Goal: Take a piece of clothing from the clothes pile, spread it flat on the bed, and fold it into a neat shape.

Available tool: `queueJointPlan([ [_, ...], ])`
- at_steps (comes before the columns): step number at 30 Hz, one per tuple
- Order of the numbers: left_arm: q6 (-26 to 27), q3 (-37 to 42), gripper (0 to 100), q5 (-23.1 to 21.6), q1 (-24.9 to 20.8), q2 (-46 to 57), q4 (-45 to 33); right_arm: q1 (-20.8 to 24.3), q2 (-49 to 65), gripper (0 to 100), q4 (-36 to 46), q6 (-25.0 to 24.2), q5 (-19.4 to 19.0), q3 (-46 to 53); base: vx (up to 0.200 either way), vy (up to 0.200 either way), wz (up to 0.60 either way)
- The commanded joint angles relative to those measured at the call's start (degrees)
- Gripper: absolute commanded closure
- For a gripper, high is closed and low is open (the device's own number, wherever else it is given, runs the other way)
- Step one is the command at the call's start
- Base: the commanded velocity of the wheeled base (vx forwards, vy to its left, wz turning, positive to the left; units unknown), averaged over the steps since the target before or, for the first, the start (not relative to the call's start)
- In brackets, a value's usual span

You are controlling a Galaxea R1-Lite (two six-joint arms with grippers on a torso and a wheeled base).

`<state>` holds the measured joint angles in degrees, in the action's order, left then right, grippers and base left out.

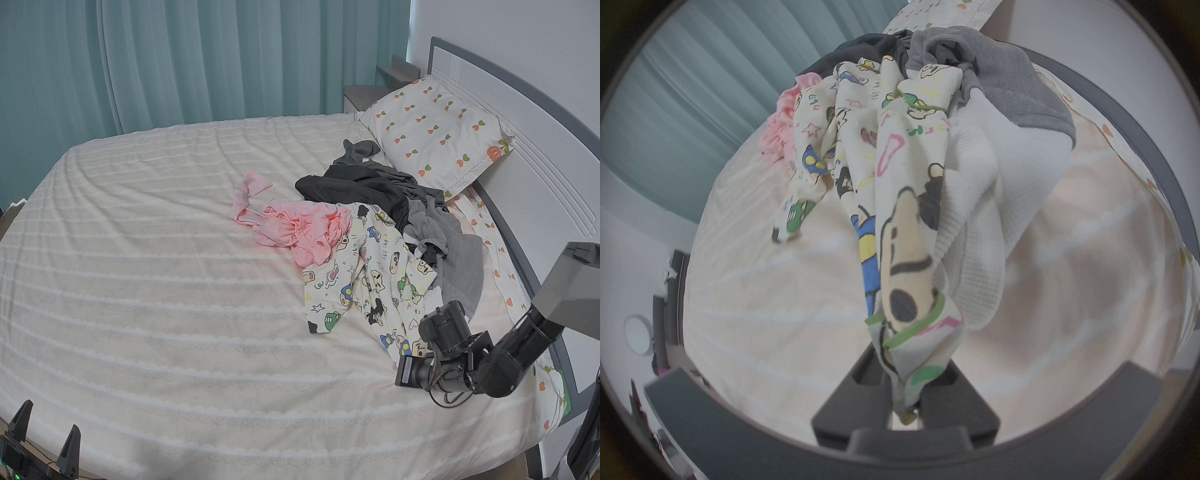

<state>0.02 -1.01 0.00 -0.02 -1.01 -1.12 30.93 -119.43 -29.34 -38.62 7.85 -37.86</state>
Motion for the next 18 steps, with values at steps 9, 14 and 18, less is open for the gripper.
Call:
queueJointPlan([
  [9,-0.02,0.57,0,0.0,0.02,1.01,0.07,3.0,4.12,0,-9.86,3.29,-5.3,15.98,0.0,0.0,0.0],
  [14,0.06,0.57,0,0.0,0.02,1.01,-0.02,3.35,5.26,0,-19.61,3.73,-4.6,20.02,0.0,0.0,0.0],
  [18,0.06,0.66,0,0.0,0.02,1.01,-0.02,0.63,12.38,0,-25.68,4.96,-3.72,20.73,0.0,0.0,0.0],
])
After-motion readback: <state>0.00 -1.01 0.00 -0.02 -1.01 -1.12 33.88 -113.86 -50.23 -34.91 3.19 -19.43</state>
